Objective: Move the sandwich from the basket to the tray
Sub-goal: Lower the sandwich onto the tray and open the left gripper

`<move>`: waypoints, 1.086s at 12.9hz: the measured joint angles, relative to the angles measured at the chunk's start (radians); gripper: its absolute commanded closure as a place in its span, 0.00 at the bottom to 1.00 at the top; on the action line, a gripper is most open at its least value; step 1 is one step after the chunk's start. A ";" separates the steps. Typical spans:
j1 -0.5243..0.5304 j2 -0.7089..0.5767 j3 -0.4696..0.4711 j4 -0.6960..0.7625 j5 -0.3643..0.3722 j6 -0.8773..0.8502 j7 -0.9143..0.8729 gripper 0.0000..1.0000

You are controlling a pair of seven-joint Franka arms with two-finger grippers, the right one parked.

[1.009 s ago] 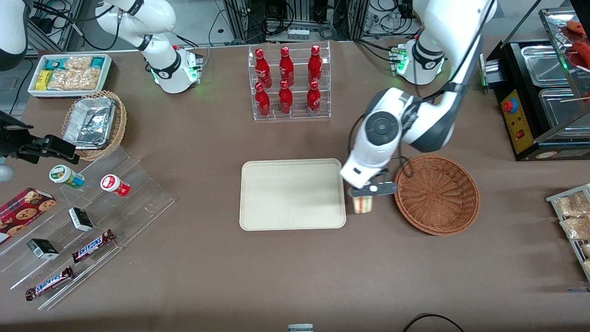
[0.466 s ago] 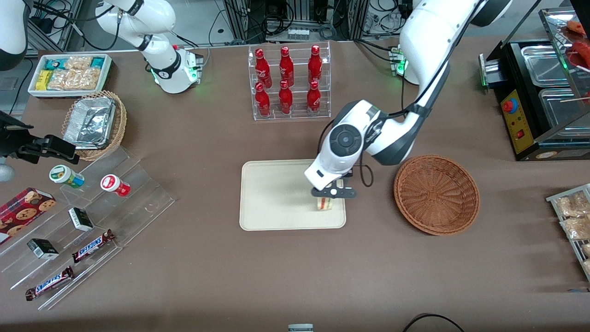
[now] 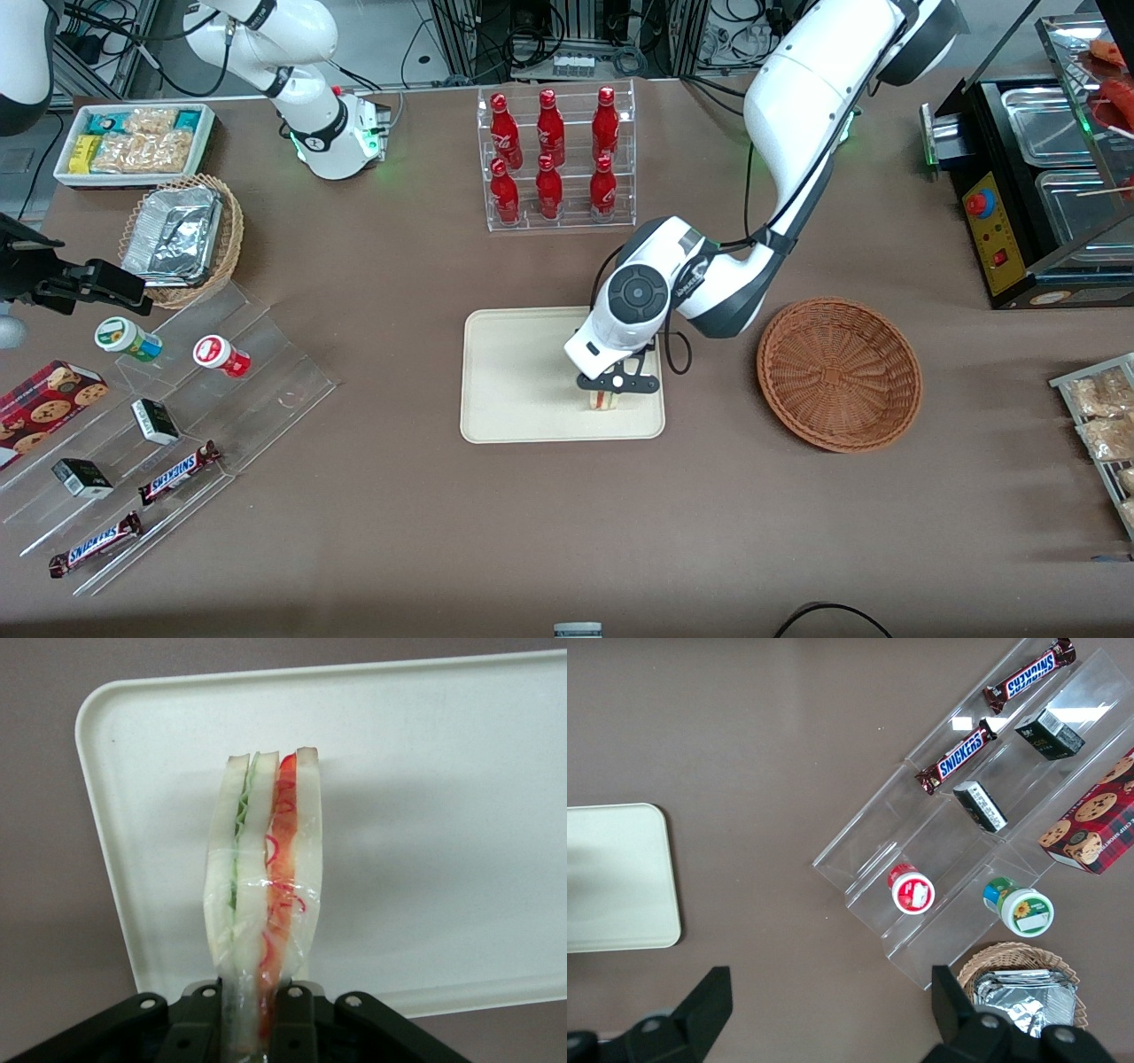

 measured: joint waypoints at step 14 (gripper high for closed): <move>-0.010 0.056 0.001 0.022 0.064 0.045 -0.058 0.00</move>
